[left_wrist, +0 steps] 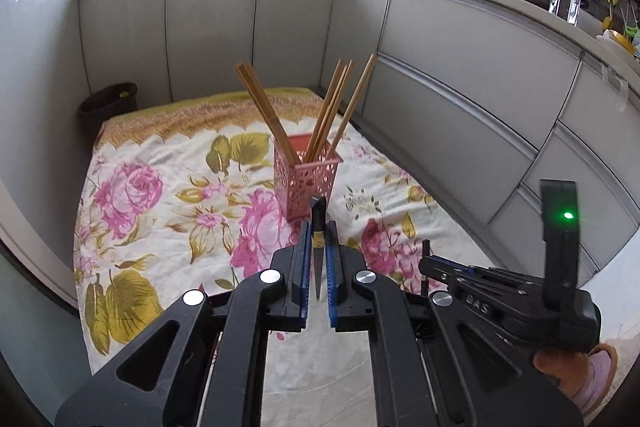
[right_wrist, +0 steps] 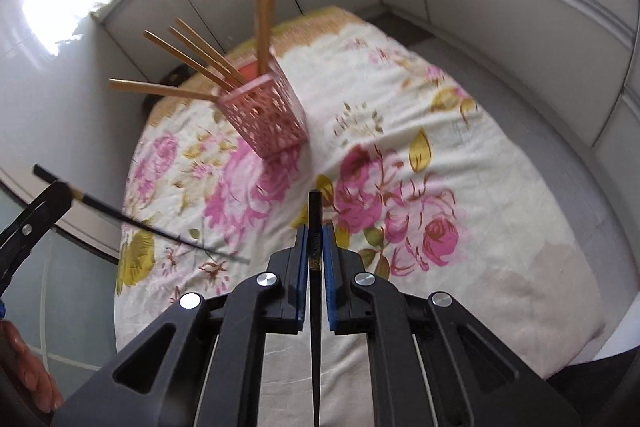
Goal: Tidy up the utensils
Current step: 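Lift both black chopsticks upright and carry them over the pink basket, then lower both black chopsticks into the pink basket and open both tools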
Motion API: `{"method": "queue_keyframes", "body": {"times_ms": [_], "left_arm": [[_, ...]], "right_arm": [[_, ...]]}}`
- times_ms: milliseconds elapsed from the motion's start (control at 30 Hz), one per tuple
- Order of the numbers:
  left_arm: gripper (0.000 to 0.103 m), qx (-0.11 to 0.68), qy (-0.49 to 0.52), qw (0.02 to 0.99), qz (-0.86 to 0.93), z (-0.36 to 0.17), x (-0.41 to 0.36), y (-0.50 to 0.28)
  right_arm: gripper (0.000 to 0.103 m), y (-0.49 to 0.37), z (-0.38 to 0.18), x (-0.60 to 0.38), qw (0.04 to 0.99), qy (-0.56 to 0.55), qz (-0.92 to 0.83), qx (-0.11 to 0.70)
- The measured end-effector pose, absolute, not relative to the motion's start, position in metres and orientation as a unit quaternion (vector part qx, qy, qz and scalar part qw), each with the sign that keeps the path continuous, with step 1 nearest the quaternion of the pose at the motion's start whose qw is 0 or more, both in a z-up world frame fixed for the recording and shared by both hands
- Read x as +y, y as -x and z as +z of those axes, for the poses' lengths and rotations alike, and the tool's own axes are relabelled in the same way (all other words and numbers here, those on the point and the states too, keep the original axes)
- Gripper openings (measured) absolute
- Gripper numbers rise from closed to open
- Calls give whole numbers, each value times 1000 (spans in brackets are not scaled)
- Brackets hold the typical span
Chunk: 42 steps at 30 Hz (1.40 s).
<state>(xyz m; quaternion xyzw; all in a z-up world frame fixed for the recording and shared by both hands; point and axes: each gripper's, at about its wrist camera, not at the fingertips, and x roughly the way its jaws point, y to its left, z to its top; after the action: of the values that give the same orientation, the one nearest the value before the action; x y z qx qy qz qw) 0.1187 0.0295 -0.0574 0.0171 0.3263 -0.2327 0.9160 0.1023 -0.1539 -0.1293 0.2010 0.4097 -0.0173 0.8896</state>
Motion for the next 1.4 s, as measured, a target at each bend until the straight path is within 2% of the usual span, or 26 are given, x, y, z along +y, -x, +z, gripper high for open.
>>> {"method": "queue_keyframes", "body": {"times_ms": [233, 467, 733, 1033, 1400], "left_arm": [[6, 269, -4, 937, -224, -31, 10, -86], [6, 248, -9, 945, -213, -9, -1, -79], [6, 198, -2, 961, -194, 42, -5, -96], [6, 173, 14, 969, -173, 64, -15, -143], [6, 174, 16, 974, -143, 48, -37, -213]], "right_arm": [[7, -53, -69, -168, 941, -175, 9, 289], [7, -47, -34, -196, 950, -201, 11, 241], [7, -53, 10, -211, 962, -205, 23, 181], [7, -79, 27, -221, 964, -213, 31, 157], [7, -114, 15, -236, 961, -218, 24, 166]]}}
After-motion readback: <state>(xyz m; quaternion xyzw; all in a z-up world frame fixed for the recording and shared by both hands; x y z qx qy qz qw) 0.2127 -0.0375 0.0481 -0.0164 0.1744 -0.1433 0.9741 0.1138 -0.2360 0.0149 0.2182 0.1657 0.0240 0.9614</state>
